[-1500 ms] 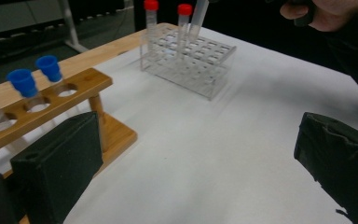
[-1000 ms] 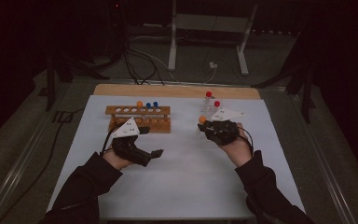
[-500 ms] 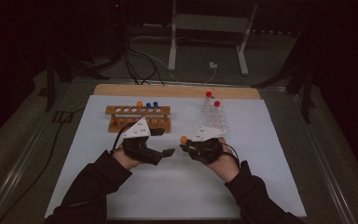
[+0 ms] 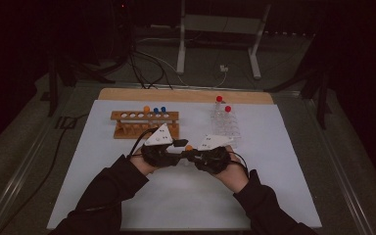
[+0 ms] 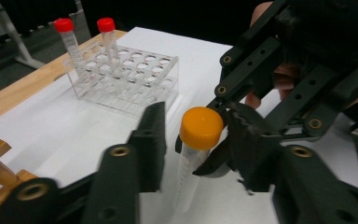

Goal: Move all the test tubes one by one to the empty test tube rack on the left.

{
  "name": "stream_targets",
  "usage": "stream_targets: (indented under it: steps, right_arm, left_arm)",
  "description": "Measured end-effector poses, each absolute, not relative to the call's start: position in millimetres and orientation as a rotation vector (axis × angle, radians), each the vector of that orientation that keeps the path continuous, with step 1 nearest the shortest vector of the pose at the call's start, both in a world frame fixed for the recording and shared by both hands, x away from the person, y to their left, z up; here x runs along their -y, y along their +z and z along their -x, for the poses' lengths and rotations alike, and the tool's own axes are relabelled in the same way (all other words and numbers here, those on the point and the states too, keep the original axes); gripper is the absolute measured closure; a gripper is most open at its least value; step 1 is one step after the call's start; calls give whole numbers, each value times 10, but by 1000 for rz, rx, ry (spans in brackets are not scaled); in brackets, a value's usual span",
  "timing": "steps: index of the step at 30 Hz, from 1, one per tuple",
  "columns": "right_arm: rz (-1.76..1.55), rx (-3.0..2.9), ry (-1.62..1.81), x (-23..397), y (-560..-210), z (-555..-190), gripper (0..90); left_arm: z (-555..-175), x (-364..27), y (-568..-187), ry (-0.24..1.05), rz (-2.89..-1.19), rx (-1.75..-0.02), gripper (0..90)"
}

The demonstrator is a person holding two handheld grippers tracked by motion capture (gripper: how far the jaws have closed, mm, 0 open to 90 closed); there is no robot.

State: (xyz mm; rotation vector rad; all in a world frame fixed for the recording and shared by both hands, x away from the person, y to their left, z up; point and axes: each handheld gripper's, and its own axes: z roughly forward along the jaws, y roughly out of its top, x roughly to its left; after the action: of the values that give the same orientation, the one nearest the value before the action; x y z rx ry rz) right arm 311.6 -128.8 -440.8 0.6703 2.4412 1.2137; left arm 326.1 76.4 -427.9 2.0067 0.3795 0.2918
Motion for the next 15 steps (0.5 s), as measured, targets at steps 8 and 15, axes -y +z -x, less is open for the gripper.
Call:
stream_targets:
  steps: [8,15]
  right_arm:
    - [-676,-2436,1224,1300,-4400,-3117,746]
    - [-687,-2368,1308,1341,-4345,-3093,560]
  left_arm:
    - [-3251,-754,-4258,332,-2010,-350,716]
    - [-3286,-913,-4130,364,-1987,-374,718]
